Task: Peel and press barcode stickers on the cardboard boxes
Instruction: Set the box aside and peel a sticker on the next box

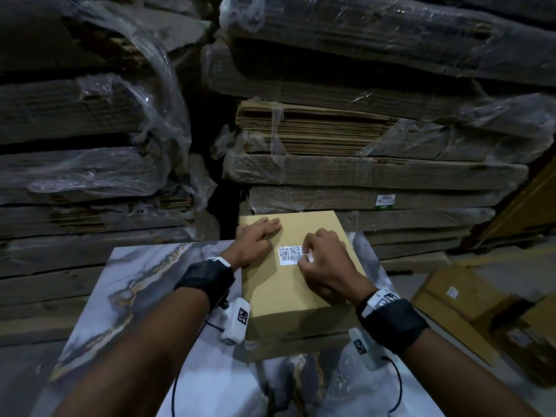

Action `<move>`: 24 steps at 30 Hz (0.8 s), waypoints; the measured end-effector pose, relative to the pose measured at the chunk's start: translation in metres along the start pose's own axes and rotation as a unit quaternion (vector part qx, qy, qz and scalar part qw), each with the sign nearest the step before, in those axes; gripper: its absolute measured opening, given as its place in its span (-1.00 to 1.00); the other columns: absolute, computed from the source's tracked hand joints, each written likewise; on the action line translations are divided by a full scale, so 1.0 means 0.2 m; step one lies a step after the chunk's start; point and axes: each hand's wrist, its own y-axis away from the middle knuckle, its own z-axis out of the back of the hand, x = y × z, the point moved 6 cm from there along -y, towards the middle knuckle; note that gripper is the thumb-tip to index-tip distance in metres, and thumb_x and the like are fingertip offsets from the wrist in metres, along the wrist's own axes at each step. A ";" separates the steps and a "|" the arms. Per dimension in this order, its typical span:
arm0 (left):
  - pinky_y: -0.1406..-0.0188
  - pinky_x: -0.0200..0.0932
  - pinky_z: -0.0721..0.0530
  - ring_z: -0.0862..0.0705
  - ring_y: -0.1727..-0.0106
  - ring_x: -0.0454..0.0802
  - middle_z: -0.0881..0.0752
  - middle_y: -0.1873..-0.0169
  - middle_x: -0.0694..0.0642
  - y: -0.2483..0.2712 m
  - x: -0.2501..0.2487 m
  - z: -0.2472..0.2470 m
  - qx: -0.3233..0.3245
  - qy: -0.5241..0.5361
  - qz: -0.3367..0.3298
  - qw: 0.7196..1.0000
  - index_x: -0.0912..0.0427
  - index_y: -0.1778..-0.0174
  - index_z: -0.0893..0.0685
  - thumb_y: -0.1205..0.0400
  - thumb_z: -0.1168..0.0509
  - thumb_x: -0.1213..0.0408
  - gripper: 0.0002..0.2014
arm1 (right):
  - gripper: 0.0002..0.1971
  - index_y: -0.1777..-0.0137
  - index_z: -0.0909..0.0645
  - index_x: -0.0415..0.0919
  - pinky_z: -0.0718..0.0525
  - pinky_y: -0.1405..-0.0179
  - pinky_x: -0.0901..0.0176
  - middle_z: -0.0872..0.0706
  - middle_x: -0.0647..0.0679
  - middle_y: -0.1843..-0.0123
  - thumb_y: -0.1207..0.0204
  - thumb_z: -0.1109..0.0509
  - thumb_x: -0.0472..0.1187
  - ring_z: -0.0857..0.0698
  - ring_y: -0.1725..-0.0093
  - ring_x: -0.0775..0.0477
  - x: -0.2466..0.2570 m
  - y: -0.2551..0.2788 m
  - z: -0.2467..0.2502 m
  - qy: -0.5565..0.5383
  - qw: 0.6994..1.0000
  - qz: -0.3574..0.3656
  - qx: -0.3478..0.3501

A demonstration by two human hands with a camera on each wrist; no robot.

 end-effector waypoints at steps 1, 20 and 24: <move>-0.70 0.31 -0.03 -0.16 -0.75 -0.07 -0.34 -0.69 -0.06 0.00 0.00 0.00 0.001 0.002 -0.002 1.000 -0.02 -0.64 -0.47 -0.39 -0.15 0.17 -0.23 | -0.84 -0.05 -0.63 -0.01 -0.56 -0.13 -0.06 -0.57 0.03 -0.03 -0.48 -0.40 -0.09 -0.50 -0.12 -0.07 0.03 -0.02 -0.01 0.002 1.000 0.018 0.023; -0.59 -0.36 0.06 -0.14 -0.77 0.10 -0.31 -0.70 0.18 0.02 -0.08 0.02 0.029 0.017 0.000 0.999 0.29 -0.67 -0.40 -0.37 -0.02 0.25 -0.18 | -0.60 -0.30 -0.69 -0.05 -0.63 -0.08 -0.05 -0.68 0.03 -0.19 -0.44 -0.44 -0.15 -0.55 -0.12 -0.08 0.16 -0.15 -0.06 0.022 0.974 0.176 0.142; -0.56 -0.41 0.08 -0.15 -0.76 0.07 -0.33 -0.70 0.13 0.02 -0.06 0.02 0.027 0.021 0.011 0.999 0.24 -0.66 -0.42 -0.38 -0.04 0.26 -0.20 | -0.80 -0.15 -0.67 -0.08 -0.58 -0.03 -0.07 -0.59 0.05 -0.04 -0.55 -0.36 -0.19 -0.52 -0.06 -0.09 0.18 -0.18 -0.07 0.031 0.972 0.180 0.150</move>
